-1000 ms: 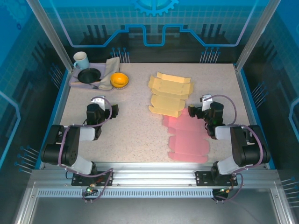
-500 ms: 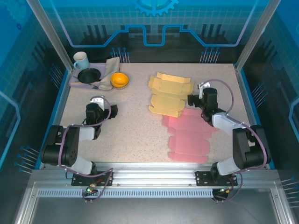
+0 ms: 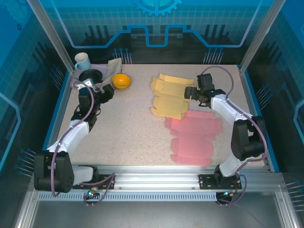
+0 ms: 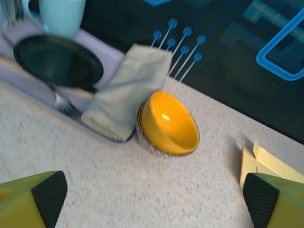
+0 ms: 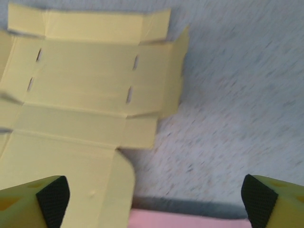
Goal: Fold the paper box
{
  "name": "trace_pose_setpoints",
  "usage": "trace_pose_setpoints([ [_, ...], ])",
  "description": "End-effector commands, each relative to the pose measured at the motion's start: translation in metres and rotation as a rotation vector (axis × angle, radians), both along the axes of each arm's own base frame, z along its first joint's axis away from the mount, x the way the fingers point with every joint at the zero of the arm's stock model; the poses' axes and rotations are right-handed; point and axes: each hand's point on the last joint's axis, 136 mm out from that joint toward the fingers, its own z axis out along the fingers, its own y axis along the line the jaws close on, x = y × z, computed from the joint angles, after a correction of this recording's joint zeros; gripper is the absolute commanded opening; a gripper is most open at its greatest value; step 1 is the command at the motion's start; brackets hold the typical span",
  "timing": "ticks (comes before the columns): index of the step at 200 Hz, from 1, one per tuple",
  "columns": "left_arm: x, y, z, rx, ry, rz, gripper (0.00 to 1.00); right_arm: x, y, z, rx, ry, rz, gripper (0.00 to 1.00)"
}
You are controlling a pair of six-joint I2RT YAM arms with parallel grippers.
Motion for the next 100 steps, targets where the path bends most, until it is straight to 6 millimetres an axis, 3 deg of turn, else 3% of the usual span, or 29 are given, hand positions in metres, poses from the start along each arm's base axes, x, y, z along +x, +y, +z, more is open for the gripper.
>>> trace_pose_setpoints([
  [1,-0.009,-0.023,-0.017,-0.161,0.095,-0.042,0.99,-0.022,0.030,-0.030,0.180,0.145,0.034,0.91],
  [38,-0.019,-0.039,-0.033,-0.171,0.152,-0.074,0.99,-0.027,0.052,-0.060,0.293,0.138,0.072,0.75],
  [55,-0.022,-0.044,-0.041,-0.175,0.174,-0.087,0.99,-0.029,0.054,-0.072,0.295,0.156,0.056,0.70],
  [100,-0.025,-0.054,-0.051,-0.183,0.193,-0.111,0.99,-0.023,0.062,-0.075,0.289,0.101,0.097,0.60],
])
